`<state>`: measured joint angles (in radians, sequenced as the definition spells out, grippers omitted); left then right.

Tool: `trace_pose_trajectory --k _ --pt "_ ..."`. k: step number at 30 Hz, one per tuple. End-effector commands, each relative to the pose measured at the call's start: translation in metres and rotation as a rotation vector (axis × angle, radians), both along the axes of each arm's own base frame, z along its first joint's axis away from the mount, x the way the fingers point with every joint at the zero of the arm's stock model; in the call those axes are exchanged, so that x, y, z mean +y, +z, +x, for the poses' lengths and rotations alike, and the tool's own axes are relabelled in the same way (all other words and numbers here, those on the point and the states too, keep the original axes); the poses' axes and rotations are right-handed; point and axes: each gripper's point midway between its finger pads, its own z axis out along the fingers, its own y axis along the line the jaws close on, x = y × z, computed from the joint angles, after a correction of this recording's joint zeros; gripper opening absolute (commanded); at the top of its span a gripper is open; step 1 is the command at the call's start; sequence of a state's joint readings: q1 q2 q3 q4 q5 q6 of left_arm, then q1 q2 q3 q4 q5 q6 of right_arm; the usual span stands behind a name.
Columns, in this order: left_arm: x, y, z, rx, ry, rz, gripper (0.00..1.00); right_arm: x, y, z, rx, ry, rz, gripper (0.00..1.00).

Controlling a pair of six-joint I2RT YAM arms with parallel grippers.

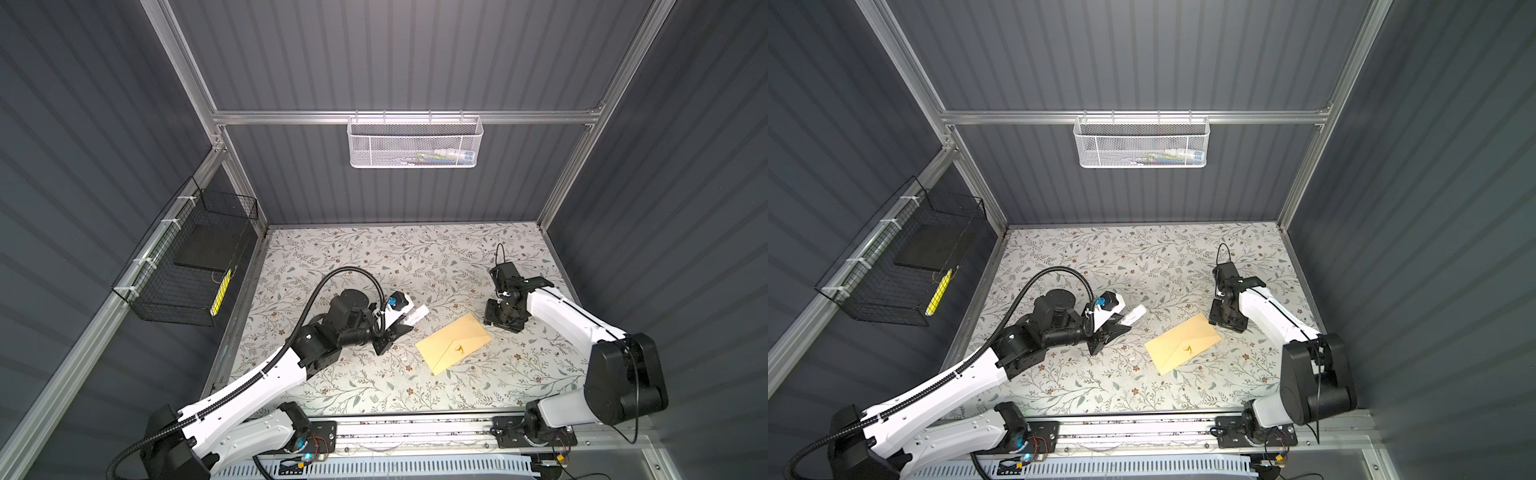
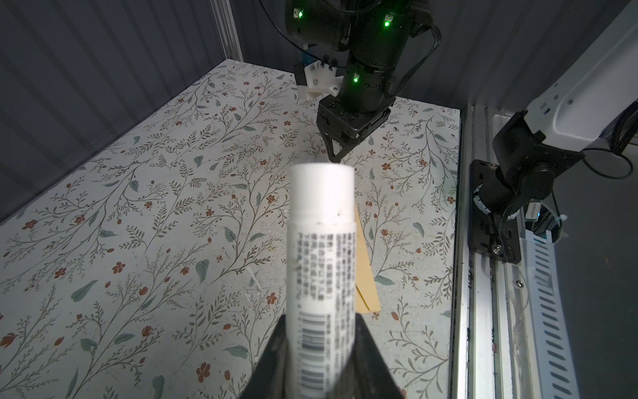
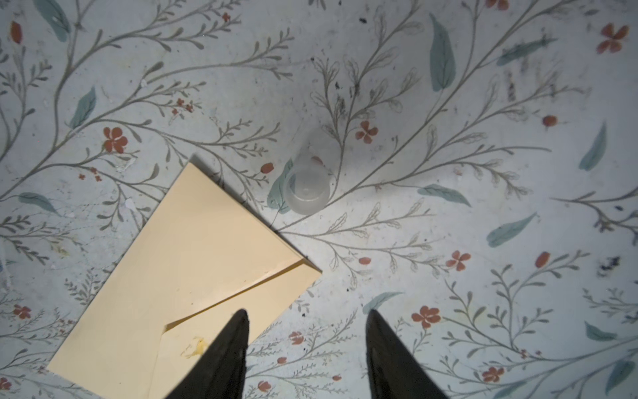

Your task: Place the letter into the envelope and seal it

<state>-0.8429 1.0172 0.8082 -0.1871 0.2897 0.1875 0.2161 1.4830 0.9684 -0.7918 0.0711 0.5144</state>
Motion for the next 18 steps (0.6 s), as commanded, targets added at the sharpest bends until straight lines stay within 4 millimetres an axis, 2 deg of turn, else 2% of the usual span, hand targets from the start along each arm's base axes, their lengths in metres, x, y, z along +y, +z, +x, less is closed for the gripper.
trace_pose_trajectory --k 1,6,18 --pt "-0.001 0.006 -0.005 0.001 -0.017 -0.027 0.01 -0.004 -0.004 0.012 -0.011 0.012 -0.009 0.54" --pt "-0.001 0.005 -0.005 0.003 -0.014 -0.024 0.01 -0.009 -0.013 0.022 0.007 -0.002 -0.005 0.50" --pt "-0.001 0.001 -0.003 0.010 -0.010 -0.012 0.01 -0.003 -0.030 0.034 0.015 -0.004 0.020 0.42"
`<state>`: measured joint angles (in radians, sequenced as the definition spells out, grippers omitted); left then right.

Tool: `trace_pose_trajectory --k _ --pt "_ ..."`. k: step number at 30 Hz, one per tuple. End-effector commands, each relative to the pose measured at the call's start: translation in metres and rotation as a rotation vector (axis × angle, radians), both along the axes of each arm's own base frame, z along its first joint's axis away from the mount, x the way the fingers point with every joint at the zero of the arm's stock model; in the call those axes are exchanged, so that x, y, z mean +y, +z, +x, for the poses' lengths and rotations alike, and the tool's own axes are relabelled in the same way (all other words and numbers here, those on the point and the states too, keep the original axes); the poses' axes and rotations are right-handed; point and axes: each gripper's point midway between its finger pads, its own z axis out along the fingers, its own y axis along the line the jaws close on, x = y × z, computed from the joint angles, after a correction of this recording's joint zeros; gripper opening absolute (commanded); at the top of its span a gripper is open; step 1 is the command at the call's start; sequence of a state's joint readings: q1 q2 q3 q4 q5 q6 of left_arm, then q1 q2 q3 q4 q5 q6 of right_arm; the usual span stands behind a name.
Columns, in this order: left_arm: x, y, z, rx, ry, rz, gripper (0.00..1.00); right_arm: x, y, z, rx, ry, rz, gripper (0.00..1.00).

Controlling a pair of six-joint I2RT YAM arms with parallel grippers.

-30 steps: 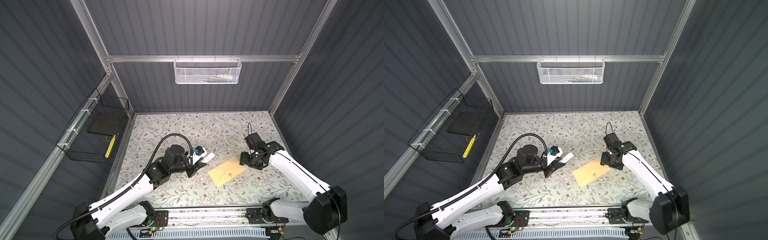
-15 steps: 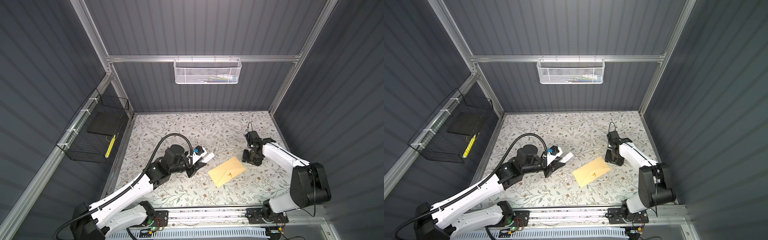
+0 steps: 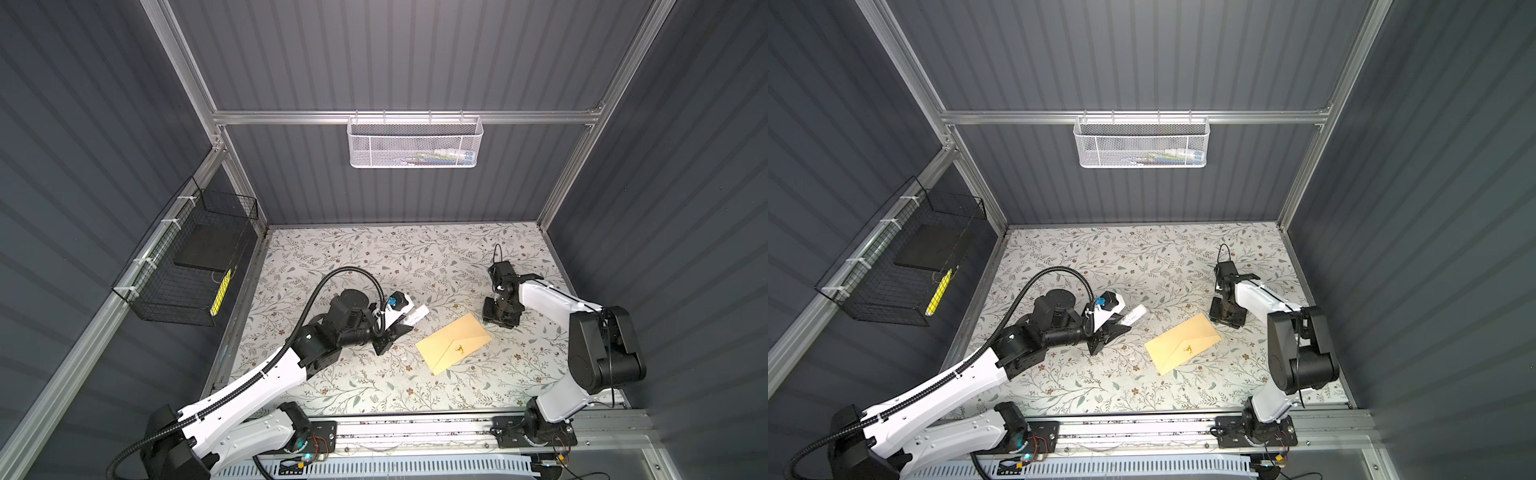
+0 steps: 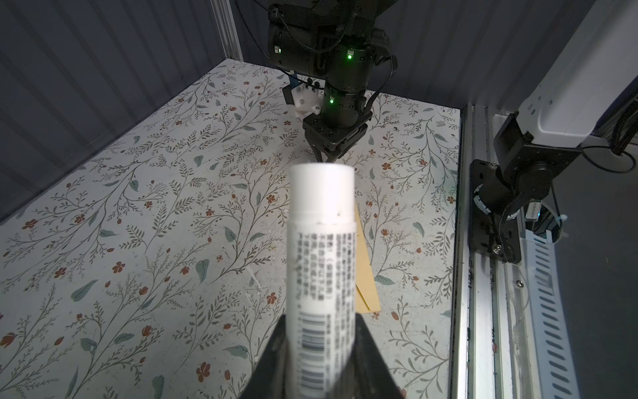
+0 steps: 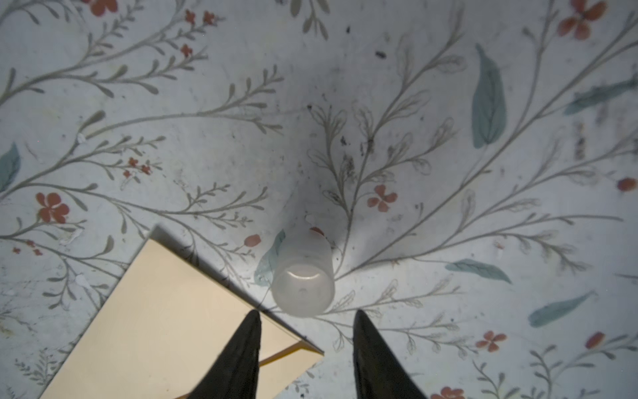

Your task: Place the letter into the envelope and seal it

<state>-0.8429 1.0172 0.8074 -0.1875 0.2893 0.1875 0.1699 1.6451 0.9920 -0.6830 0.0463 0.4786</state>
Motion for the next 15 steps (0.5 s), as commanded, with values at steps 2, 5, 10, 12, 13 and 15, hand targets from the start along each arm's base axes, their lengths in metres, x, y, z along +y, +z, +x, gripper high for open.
trace_pose_trajectory --k 2,5,10,12,13,15 --pt "-0.0010 0.0026 -0.0033 0.009 -0.009 -0.015 0.01 0.0007 0.0027 0.0097 -0.019 0.000 0.002 0.41" --pt "-0.0009 0.0027 -0.0028 0.007 -0.007 -0.015 0.01 -0.0008 0.0022 0.0096 -0.019 -0.002 -0.006 0.39" --pt "-0.0011 0.0021 -0.0023 0.007 -0.005 -0.013 0.01 -0.0052 0.0039 0.0115 -0.023 0.003 -0.034 0.37" --pt "-0.0013 0.0027 -0.0019 0.006 -0.004 -0.013 0.01 -0.0069 0.0051 0.0132 -0.027 0.002 -0.042 0.36" --pt "-0.0013 0.0017 -0.0017 0.008 -0.004 -0.011 0.01 -0.0074 0.0046 0.0138 -0.027 0.002 -0.046 0.35" --pt "-0.0017 0.0026 -0.0019 0.008 -0.005 -0.013 0.01 -0.0068 0.0058 0.0167 -0.036 0.001 -0.044 0.34"
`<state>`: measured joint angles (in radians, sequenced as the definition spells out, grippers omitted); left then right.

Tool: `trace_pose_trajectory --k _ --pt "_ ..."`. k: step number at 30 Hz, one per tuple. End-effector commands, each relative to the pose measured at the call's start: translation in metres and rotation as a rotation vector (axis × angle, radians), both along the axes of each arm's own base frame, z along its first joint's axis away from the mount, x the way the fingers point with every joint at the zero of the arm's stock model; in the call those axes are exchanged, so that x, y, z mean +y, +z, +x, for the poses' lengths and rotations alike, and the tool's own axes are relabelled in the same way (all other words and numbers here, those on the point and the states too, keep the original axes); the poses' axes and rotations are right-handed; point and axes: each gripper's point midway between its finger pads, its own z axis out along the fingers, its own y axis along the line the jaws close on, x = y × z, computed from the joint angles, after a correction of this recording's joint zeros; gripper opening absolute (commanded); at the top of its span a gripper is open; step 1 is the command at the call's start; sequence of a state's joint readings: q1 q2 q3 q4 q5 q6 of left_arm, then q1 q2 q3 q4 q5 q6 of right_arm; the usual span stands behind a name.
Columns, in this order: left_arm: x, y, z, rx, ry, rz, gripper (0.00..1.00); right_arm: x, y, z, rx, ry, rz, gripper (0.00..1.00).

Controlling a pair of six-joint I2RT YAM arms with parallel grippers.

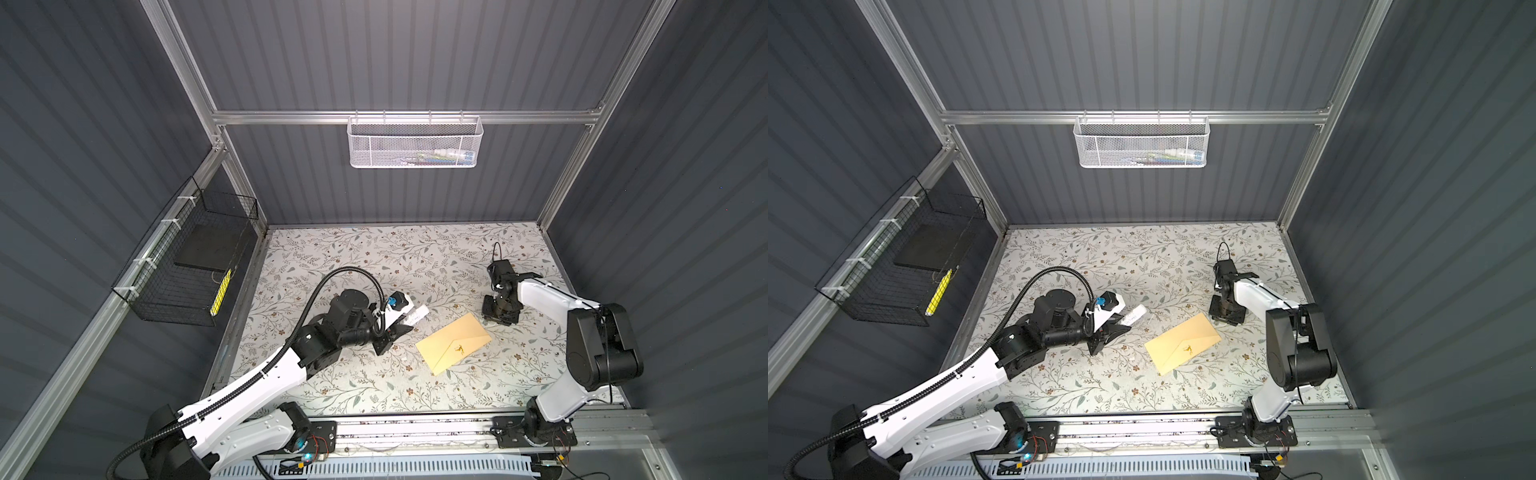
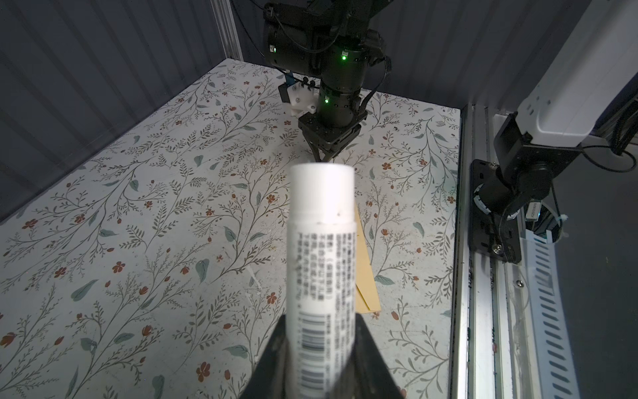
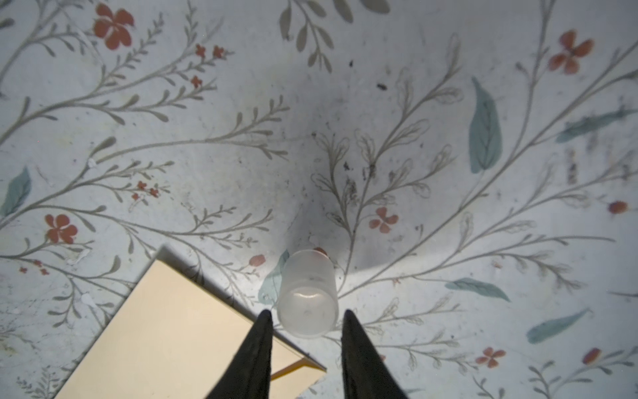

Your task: Place the letter into the envelope and seal it

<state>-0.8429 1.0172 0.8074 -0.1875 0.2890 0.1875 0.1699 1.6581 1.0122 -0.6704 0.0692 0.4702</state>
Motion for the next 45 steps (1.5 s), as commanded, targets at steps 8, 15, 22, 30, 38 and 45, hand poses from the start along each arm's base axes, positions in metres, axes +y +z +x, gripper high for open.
trace_pose_trajectory --k 8,15,22,30,38,45 --pt "-0.001 0.002 -0.002 0.011 -0.001 -0.008 0.01 -0.005 -0.002 0.009 0.008 0.008 -0.030 0.34" --pt "-0.001 0.002 -0.001 0.014 0.001 -0.008 0.01 -0.007 -0.003 0.009 0.014 0.008 -0.040 0.33" --pt "0.000 0.003 -0.001 0.011 0.005 -0.011 0.01 -0.007 0.000 0.009 0.011 0.014 -0.041 0.28" --pt "-0.001 0.006 0.001 0.012 0.015 -0.029 0.01 -0.002 0.022 0.005 -0.041 0.020 0.000 0.24" --pt "-0.010 0.011 0.008 0.023 0.031 -0.084 0.00 0.024 0.077 -0.008 -0.197 0.077 0.180 0.23" --pt "-0.040 0.025 0.019 0.088 -0.001 -0.170 0.00 0.082 0.188 -0.029 -0.498 0.214 0.567 0.20"
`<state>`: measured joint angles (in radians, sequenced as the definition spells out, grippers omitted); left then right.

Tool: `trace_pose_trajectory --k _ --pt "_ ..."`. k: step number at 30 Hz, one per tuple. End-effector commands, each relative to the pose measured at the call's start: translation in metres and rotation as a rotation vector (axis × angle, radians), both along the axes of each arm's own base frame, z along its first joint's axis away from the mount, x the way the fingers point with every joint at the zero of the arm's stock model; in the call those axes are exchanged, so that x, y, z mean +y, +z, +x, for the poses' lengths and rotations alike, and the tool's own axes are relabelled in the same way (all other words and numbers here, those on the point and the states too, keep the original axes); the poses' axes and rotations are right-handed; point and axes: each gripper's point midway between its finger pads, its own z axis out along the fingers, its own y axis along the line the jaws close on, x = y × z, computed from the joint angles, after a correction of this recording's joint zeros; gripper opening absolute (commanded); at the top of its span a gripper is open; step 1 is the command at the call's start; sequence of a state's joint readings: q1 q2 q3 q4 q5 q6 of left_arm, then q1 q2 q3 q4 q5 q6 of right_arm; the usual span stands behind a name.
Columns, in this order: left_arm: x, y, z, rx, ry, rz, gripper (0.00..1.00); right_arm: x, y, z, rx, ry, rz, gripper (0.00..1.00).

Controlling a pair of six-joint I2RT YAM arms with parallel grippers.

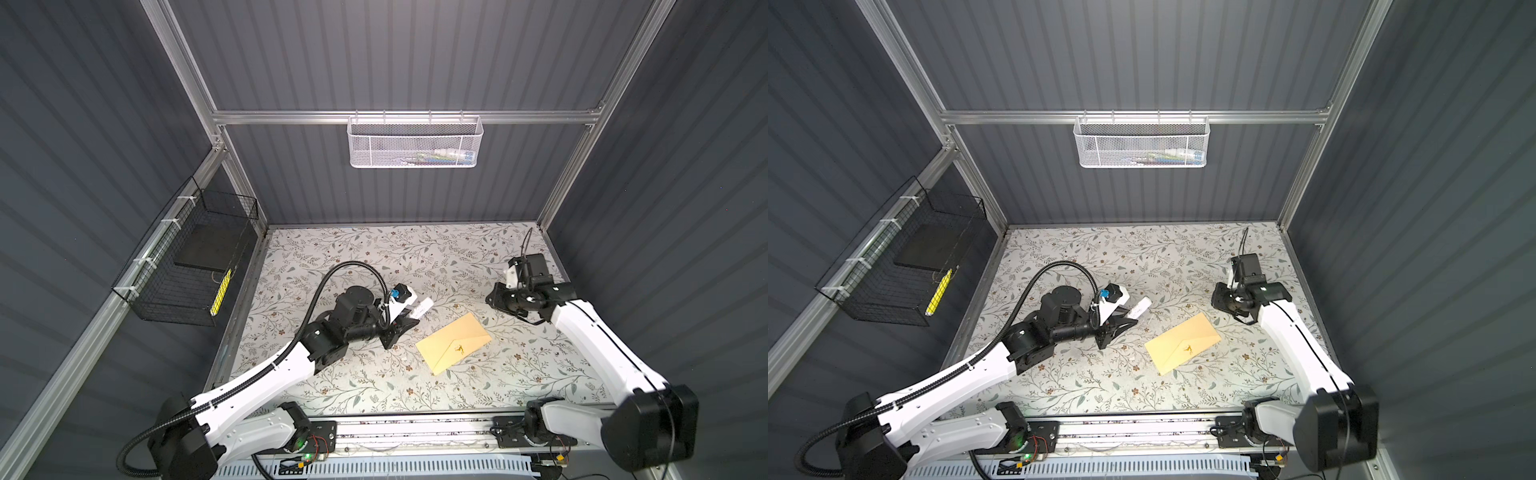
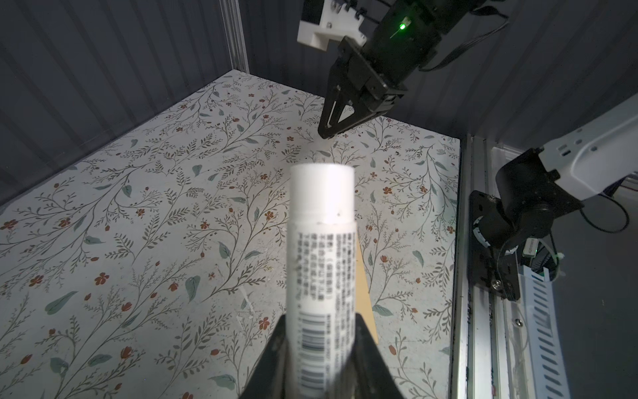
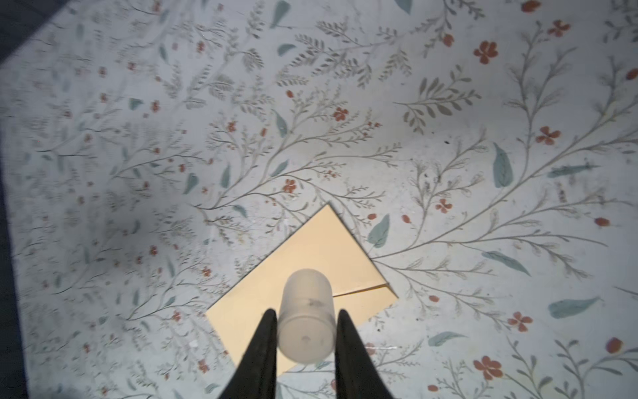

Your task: Place the letter into the envelope and seal it

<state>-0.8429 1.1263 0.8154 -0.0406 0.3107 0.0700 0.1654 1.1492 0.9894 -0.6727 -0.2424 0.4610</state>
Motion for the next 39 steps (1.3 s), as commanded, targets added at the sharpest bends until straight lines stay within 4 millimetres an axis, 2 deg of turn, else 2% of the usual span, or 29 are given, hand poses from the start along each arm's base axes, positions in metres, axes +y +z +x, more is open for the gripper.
trace_pose_trajectory --k 1,5,8,12,16,22,29,39 --pt "-0.020 0.027 0.007 0.020 -0.023 -0.100 0.00 0.040 0.056 -0.020 -0.116 0.143 0.237 0.20" --pt "-0.035 0.036 0.017 0.039 -0.023 -0.155 0.00 0.066 0.105 -0.039 -0.217 0.244 0.389 0.19" --pt "-0.042 0.039 0.021 0.050 -0.033 -0.176 0.00 0.081 0.125 -0.051 -0.246 0.304 0.481 0.18" --pt "-0.046 0.037 0.025 0.069 -0.037 -0.181 0.00 0.092 0.138 -0.063 -0.269 0.353 0.524 0.19" --pt "-0.048 0.037 0.026 0.077 -0.045 -0.182 0.00 0.101 0.138 -0.068 -0.260 0.390 0.566 0.18" --pt "-0.049 0.035 0.022 0.080 -0.065 -0.181 0.00 0.110 0.135 -0.065 -0.252 0.411 0.574 0.18" --pt "-0.048 0.036 0.018 0.069 -0.089 -0.183 0.00 0.111 0.124 -0.060 -0.230 0.405 0.562 0.18" --pt "-0.048 0.039 0.001 0.003 -0.191 -0.205 0.00 0.116 0.114 -0.053 -0.205 0.412 0.566 0.18"
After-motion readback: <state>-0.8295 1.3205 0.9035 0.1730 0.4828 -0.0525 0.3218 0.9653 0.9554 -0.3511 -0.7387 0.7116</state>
